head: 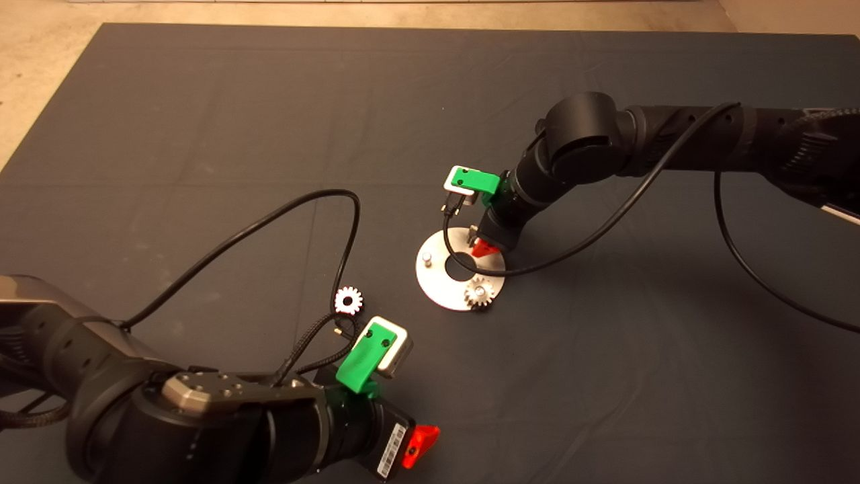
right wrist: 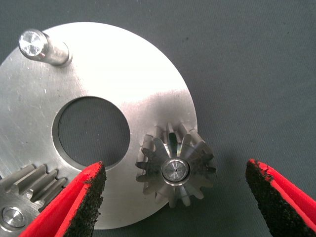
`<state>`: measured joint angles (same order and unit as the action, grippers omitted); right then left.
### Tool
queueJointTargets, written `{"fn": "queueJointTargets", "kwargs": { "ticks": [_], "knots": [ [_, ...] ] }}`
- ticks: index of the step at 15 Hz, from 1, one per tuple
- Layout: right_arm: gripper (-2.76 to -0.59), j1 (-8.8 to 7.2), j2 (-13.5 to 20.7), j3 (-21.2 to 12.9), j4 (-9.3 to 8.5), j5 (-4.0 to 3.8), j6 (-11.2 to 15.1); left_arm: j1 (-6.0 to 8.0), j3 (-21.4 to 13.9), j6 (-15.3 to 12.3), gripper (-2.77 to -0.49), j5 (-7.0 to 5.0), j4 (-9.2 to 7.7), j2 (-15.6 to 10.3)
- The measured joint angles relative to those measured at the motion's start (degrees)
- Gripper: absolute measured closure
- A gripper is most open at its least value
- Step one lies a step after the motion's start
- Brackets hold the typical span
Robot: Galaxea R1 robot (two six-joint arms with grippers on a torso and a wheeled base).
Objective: Install three planetary gears onto the carrier pins
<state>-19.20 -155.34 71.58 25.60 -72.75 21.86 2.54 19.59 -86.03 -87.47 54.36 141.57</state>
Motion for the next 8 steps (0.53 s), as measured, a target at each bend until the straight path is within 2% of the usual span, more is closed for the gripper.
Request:
{"fn": "queueJointTargets", "kwargs": {
  "ticks": [1, 3, 5, 7, 8],
  "knots": [
    [-2.07, 0.0, 0.11, 0.0, 0.0, 0.36, 0.0, 0.0, 0.0, 0.0, -2.49, -0.01, 0.05, 0.0],
    [-2.07, -0.01, 0.74, -0.02, 0.0, 2.46, 0.05, 0.0, 0.0, 0.0, -2.49, -0.01, 0.11, 0.0],
    [-2.07, -0.06, 2.14, -0.34, 0.0, 3.47, 0.35, 0.0, 0.0, 0.0, -2.49, -0.01, 0.13, -0.02],
    [-2.07, -0.82, 5.69, -1.33, -0.15, 4.56, 1.01, 0.0, 0.0, 0.0, -2.49, 0.01, 0.16, -0.02],
    [-2.07, -1.85, 8.8, -2.12, -0.49, 5.19, 1.49, 0.0, 0.0, 0.0, -2.49, -0.03, 0.13, -0.15]
  ]
}}
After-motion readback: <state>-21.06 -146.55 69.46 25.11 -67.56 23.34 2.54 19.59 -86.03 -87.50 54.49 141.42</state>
